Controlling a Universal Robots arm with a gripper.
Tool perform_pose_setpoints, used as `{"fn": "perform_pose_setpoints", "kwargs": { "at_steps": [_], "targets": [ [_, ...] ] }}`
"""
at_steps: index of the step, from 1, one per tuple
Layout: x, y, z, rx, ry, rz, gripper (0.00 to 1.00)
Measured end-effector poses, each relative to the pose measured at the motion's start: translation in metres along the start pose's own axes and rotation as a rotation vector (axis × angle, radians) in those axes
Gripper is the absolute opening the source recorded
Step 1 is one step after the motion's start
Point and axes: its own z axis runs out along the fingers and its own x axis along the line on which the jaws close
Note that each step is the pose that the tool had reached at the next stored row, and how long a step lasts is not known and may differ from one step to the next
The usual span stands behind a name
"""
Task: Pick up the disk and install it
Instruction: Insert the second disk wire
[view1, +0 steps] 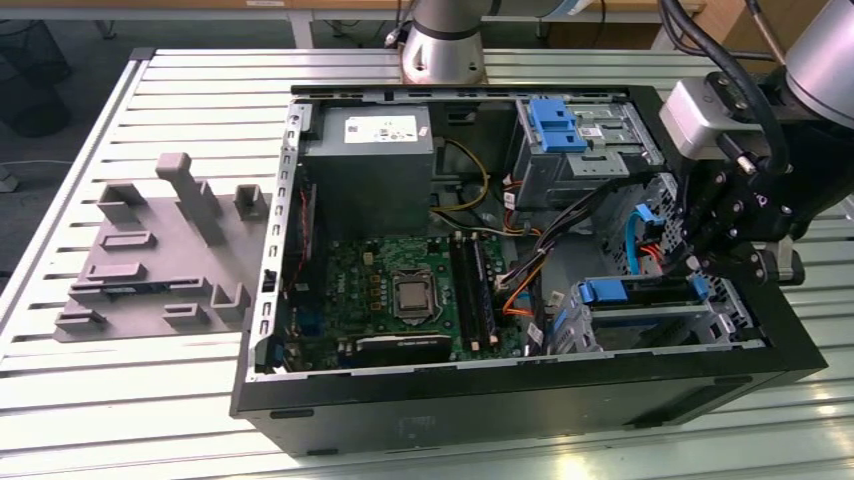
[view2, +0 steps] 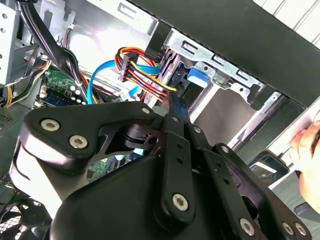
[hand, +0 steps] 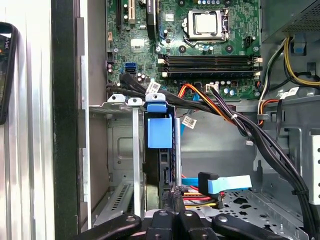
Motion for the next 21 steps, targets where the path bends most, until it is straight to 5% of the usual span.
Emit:
{"fn": "perform_pose_setpoints", "kwargs": {
  "at_steps": [12, 19, 21],
  "targets": [
    [0.0006, 0.0112, 0.0, 0.0001, 0.0001, 0.0, 0.11],
    [-0.0006, 0.0143, -0.012, 0.001, -0.0001, 0.0, 0.11],
    [-0.0004, 0.0196, -0.012, 0.0089, -0.0005, -0.001, 0.11]
  ]
}}
